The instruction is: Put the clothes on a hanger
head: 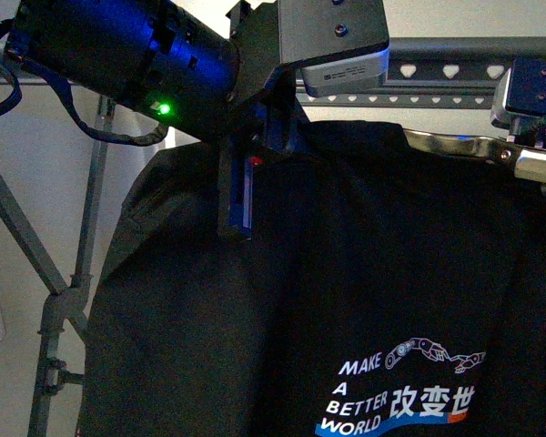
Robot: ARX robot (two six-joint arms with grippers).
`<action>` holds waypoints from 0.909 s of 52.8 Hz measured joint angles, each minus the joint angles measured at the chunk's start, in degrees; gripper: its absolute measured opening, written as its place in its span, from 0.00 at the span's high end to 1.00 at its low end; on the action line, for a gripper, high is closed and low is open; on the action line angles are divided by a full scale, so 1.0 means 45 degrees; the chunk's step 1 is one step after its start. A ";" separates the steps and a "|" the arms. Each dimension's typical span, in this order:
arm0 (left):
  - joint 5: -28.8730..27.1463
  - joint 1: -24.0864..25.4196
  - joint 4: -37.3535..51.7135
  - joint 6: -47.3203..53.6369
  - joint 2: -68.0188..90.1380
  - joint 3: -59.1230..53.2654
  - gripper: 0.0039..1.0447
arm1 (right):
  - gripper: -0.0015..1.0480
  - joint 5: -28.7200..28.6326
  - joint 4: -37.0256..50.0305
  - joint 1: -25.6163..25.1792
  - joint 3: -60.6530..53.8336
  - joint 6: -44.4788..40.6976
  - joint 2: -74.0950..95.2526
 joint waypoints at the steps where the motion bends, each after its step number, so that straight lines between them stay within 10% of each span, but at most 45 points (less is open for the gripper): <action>1: 0.0005 0.0000 0.0000 0.0010 0.0000 0.0000 0.96 | 0.62 -0.0024 -0.0019 -0.0019 0.0000 0.0024 0.0000; 9: 0.0015 0.0000 0.0005 0.0063 0.0000 0.0000 0.96 | 0.86 -0.0311 -0.0160 -0.0185 -0.0063 -0.0078 -0.0092; 15: 0.0034 0.0000 0.0092 0.0073 0.0000 0.0078 0.77 | 0.96 -0.0733 -0.0233 -0.0408 -0.0665 -0.0442 -0.0427; 40: 0.0073 0.0000 0.0117 0.0083 -0.0024 0.0165 0.07 | 0.96 -0.1365 -0.3555 -0.1690 -0.2914 -0.2569 -0.2395; 48: 0.0078 0.0000 0.0117 0.0087 -0.0024 0.0165 0.06 | 0.96 -0.0889 -0.4716 -0.1899 -0.3395 -0.4386 -0.2681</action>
